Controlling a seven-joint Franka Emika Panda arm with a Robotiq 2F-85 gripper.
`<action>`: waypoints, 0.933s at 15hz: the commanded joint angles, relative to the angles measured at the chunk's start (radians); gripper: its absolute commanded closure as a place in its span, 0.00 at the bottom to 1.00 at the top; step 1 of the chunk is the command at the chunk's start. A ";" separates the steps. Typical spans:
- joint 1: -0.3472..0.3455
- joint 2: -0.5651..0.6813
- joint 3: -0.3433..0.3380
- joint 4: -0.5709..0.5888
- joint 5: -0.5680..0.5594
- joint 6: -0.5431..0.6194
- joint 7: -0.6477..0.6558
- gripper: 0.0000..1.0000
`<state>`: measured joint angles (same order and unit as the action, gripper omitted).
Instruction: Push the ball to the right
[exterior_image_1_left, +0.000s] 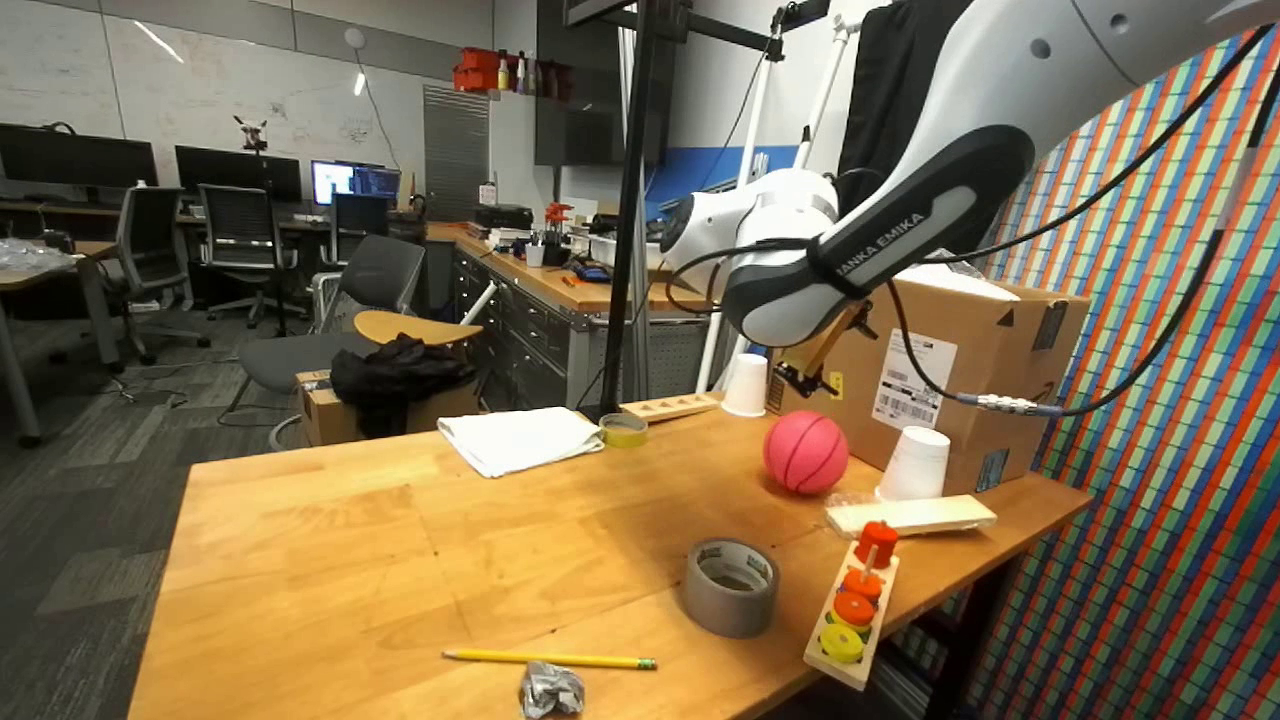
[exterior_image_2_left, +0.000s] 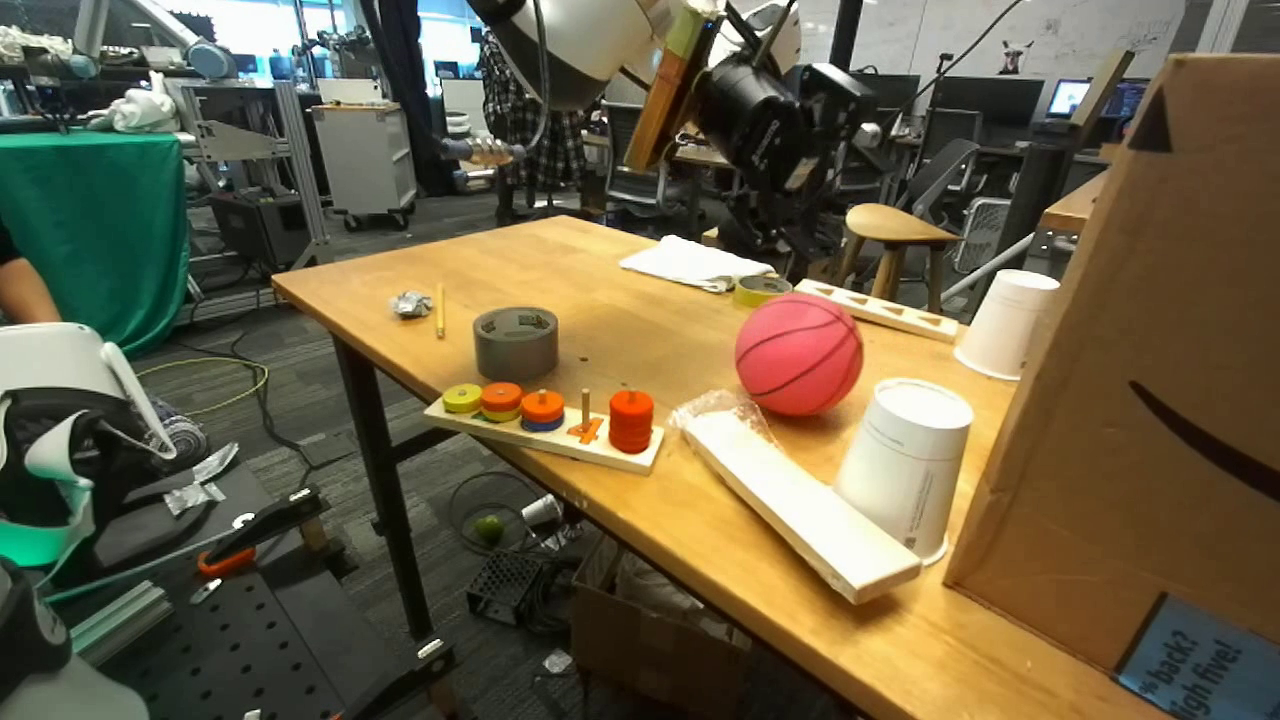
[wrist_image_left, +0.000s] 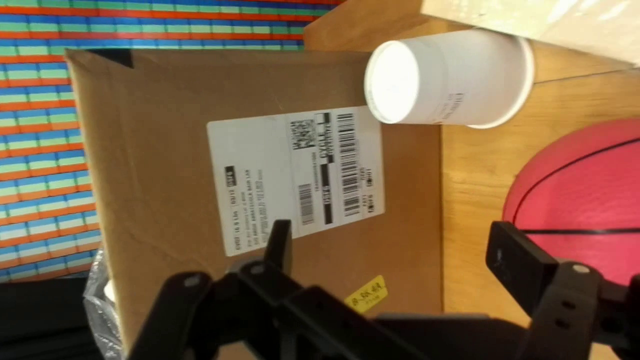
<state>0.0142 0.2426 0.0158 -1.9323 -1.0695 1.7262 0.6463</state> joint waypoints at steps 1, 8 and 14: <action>0.035 -0.057 0.053 -0.039 0.145 0.091 -0.021 0.00; 0.111 -0.088 0.128 -0.078 0.514 0.223 -0.163 0.00; 0.126 -0.181 0.146 -0.147 0.866 0.250 -0.434 0.00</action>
<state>0.1420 0.1394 0.1566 -2.0209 -0.3392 1.9513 0.3485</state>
